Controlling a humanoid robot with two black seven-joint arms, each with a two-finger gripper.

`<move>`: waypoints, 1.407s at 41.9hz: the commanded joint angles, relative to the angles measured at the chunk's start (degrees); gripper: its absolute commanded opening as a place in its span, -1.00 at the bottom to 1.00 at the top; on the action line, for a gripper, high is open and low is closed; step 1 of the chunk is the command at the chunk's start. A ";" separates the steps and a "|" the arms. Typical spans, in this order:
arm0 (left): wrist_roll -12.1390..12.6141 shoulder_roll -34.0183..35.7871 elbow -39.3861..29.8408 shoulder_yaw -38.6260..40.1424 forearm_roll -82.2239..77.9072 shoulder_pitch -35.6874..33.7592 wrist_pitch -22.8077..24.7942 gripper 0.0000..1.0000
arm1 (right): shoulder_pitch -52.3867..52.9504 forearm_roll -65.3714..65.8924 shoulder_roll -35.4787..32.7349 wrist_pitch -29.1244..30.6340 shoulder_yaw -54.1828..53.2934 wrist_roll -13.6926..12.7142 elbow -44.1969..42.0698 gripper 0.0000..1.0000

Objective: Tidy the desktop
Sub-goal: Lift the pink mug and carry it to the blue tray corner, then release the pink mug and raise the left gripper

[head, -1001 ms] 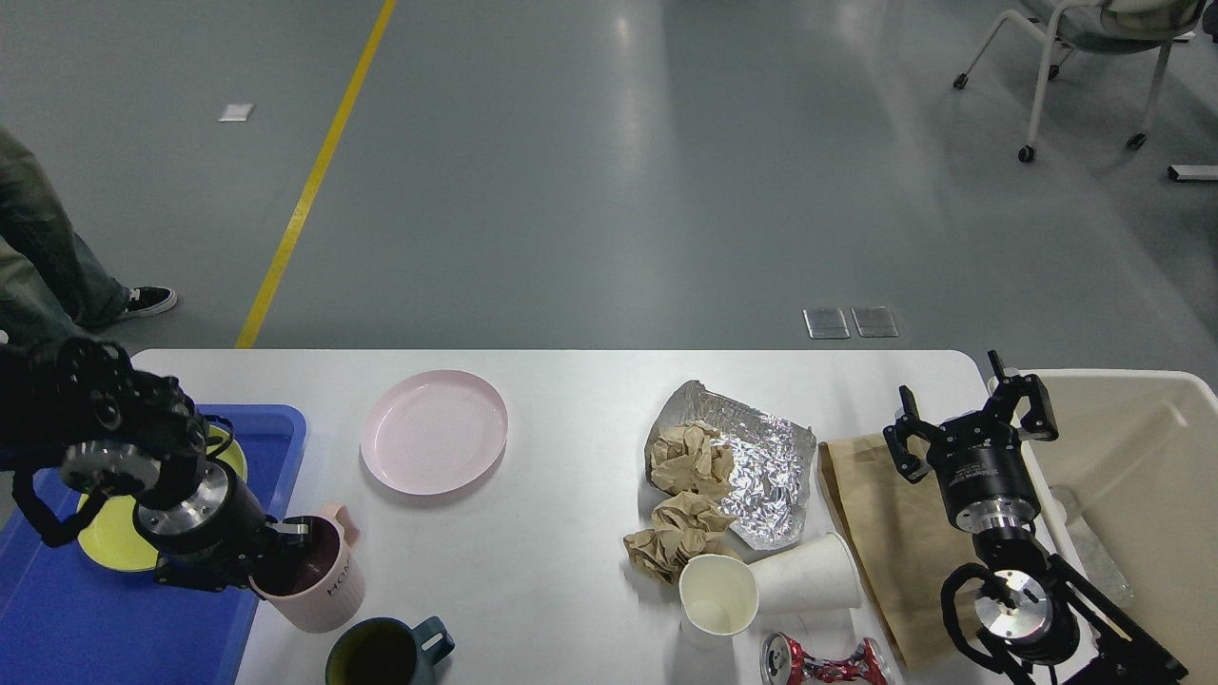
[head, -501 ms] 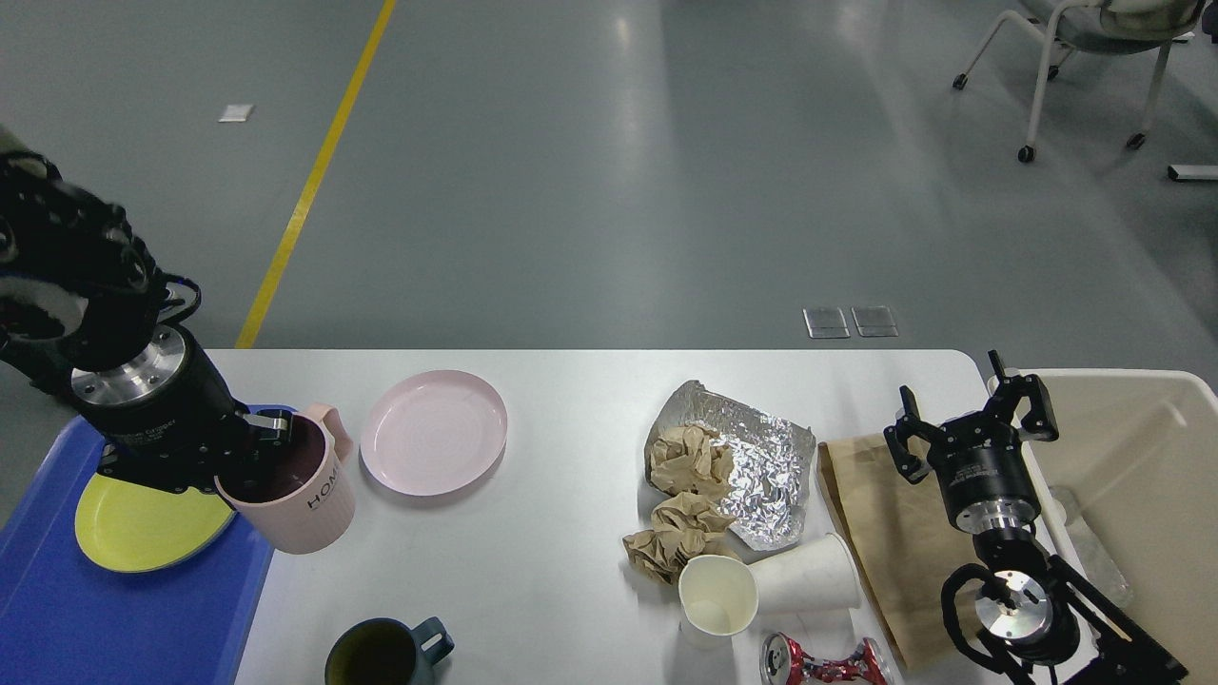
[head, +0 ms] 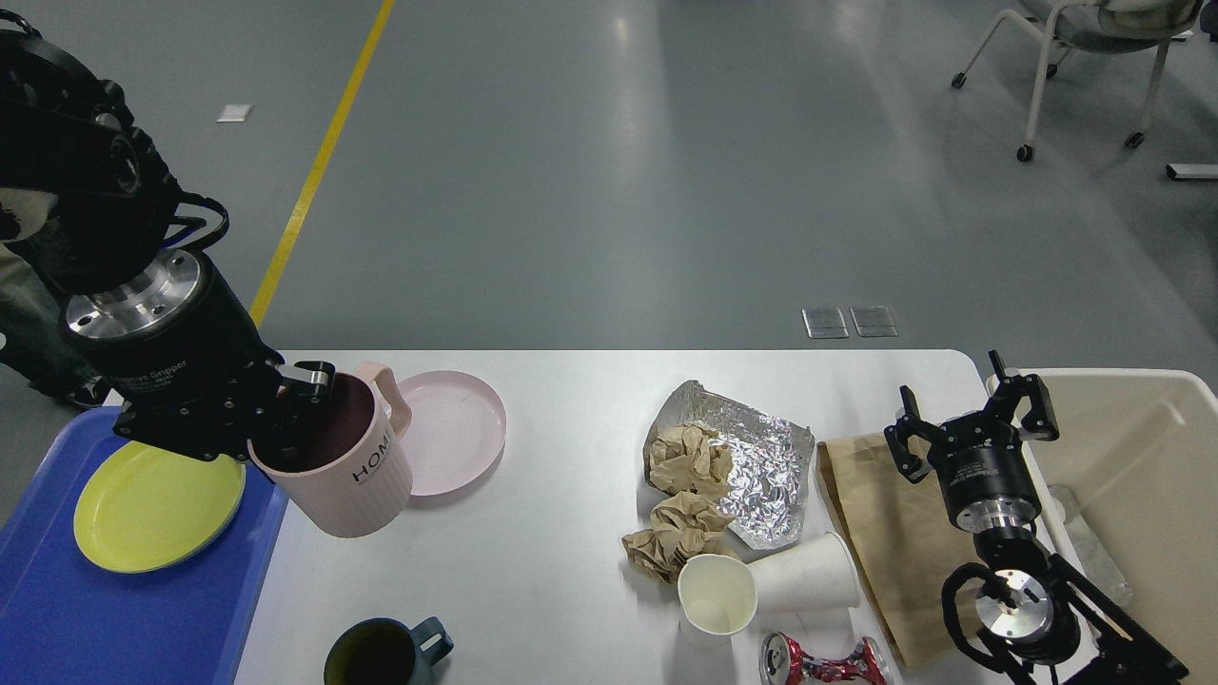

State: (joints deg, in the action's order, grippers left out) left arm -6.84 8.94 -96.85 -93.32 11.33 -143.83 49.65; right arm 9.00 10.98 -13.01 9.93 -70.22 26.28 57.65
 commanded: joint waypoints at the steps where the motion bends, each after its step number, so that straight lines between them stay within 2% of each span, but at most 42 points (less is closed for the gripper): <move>1: 0.08 1.86 1.13 -3.17 -0.69 0.04 -0.17 -1.00 | -0.03 0.00 0.00 0.00 0.00 0.00 0.09 1.00; 8: 2.44 8.80 4.64 -6.43 -3.23 1.97 -0.26 -0.99 | -0.03 0.00 0.00 0.00 0.00 0.00 0.09 1.00; 18: 4.47 22.77 14.74 -6.08 -11.06 14.09 -0.87 -0.98 | -0.03 0.00 0.00 0.00 0.00 0.00 0.09 1.00; 26: 5.96 32.88 23.36 0.50 -16.86 26.22 -0.87 -0.98 | -0.03 0.00 0.00 0.00 0.00 0.00 0.09 1.00; 35: 5.96 41.76 33.73 7.80 -23.02 40.45 -1.49 -0.97 | -0.03 0.00 0.00 0.00 0.00 0.00 0.09 1.00; 43: 5.88 44.23 44.01 18.16 -24.07 56.53 -1.93 -0.96 | -0.03 0.00 0.00 0.00 0.00 0.00 0.09 1.00; 44: 5.96 44.32 47.42 21.83 -24.16 61.78 -1.93 -0.96 | -0.03 0.00 0.00 0.00 0.00 0.00 0.09 1.00; 48: 6.40 44.14 51.84 27.65 -24.34 70.07 -1.93 -0.95 | -0.03 0.00 0.00 0.00 0.00 0.00 0.00 1.00; 54: 6.93 44.32 56.24 36.27 -27.49 77.38 -1.84 -0.94 | -0.03 0.00 0.09 0.00 0.00 0.00 0.00 1.00; 59: 7.37 44.06 58.70 40.32 -28.38 81.42 -2.02 -0.94 | -0.03 0.00 0.00 0.00 0.00 0.00 0.00 1.00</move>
State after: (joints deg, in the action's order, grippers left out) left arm 0.12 53.27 -40.84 -57.49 -15.94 -66.73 47.72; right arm 8.96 10.98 -12.99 9.93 -70.22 26.28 57.66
